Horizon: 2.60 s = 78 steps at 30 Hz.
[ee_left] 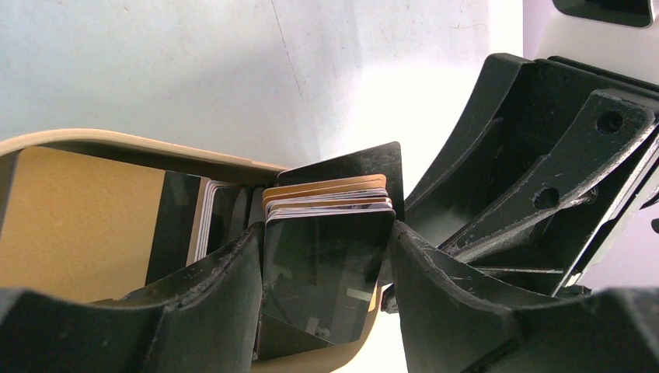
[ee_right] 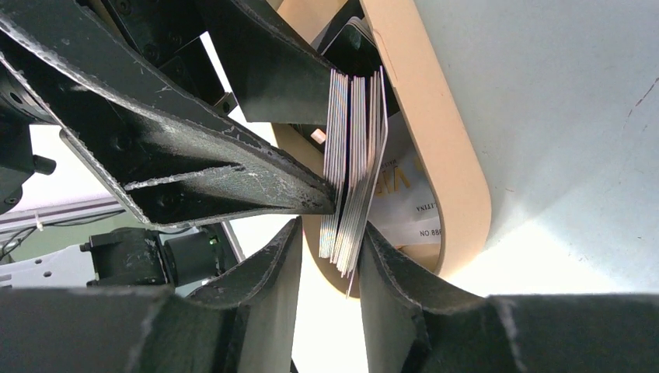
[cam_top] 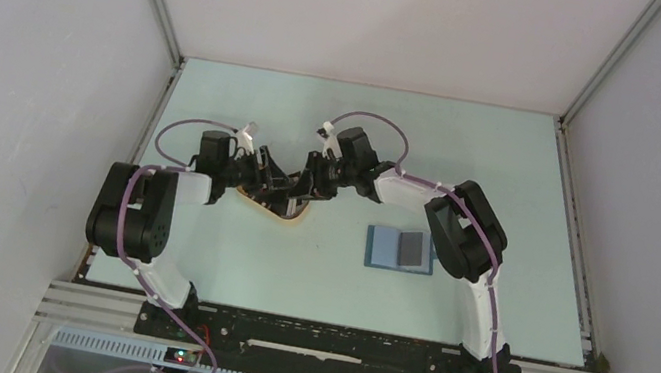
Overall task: Put the credit cards into the card holder
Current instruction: Pick up the credit card from the storage box.
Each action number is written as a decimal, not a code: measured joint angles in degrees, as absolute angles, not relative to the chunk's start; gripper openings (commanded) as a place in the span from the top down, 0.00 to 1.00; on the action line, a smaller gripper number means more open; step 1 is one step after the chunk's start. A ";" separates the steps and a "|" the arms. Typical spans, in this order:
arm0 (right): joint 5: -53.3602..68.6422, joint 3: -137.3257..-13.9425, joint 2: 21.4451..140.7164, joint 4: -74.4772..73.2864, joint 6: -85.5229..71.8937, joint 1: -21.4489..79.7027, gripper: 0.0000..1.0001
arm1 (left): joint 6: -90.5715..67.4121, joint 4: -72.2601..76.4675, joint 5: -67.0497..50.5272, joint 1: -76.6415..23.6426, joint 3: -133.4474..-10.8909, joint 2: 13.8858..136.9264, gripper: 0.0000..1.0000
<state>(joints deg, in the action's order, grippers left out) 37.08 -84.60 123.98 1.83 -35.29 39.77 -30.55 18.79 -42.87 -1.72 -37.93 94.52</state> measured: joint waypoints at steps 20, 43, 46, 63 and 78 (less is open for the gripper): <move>39.83 -84.60 123.98 0.89 -34.46 38.63 0.61 | -30.35 18.61 -42.85 -1.67 -37.93 94.52 0.38; 40.36 -84.60 123.98 -2.42 -33.28 37.41 0.80 | -30.00 17.69 -42.85 -1.56 -37.95 94.52 0.38; 40.14 -84.60 123.98 -2.61 -32.95 37.21 0.84 | -30.00 17.67 -42.85 -1.56 -37.95 94.52 0.38; 35.86 -86.61 123.39 -7.44 -30.00 37.17 1.00 | -29.85 15.20 -37.71 -0.60 -37.34 89.80 0.33; 28.95 -87.96 116.79 -14.90 -21.89 37.26 1.00 | -29.52 10.46 -30.02 -1.54 -34.06 73.67 0.26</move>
